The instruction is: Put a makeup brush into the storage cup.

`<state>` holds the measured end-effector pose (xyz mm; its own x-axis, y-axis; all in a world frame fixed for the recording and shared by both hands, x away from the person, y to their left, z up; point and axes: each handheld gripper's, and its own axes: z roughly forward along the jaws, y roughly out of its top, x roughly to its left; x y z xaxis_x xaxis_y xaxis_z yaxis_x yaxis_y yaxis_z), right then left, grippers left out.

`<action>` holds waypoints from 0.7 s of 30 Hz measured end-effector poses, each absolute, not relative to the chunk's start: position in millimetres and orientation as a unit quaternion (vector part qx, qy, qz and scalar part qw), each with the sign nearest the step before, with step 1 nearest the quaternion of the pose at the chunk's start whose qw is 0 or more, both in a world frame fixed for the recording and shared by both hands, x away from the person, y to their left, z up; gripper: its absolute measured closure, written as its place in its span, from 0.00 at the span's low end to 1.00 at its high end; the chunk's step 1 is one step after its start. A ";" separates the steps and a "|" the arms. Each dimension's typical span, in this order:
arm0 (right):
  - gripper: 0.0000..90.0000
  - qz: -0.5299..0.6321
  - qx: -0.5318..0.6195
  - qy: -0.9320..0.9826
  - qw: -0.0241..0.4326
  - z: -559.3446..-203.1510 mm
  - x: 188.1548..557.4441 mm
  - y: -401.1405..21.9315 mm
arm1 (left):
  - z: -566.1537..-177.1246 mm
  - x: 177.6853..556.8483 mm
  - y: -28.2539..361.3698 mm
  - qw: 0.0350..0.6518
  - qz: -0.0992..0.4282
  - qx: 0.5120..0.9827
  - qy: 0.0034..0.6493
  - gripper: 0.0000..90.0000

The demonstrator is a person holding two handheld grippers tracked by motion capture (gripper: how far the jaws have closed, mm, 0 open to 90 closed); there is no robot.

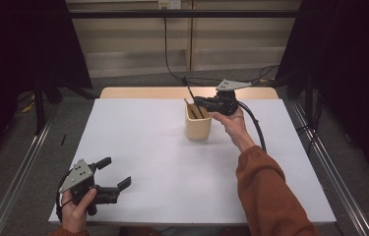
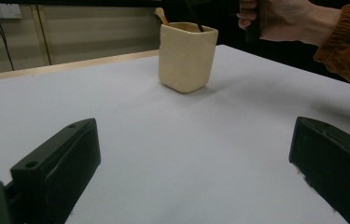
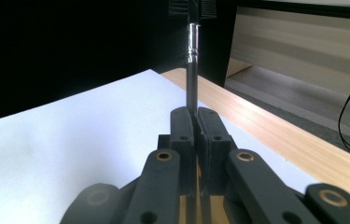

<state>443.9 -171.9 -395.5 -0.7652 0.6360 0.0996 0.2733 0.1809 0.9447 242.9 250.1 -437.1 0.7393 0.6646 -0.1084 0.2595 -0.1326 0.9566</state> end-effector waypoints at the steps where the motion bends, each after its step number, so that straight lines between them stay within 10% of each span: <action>1: 0.96 0.562 0.304 0.752 0.162 -396.5 443.5 -172.9 | -437.1 242.9 250.0 0.578 0.175 0.732 0.316 0.02; 21: 0.95 0.558 0.313 0.754 0.151 -411.5 440.5 -176.6 | -437.1 242.8 250.4 0.579 0.175 0.731 0.315 0.02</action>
<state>440.5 -176.6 -411.5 -0.7591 0.6394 0.1220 0.3030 0.1812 0.9356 242.8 250.4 -437.1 0.7399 0.6639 -0.1087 0.2575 -0.1303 0.9574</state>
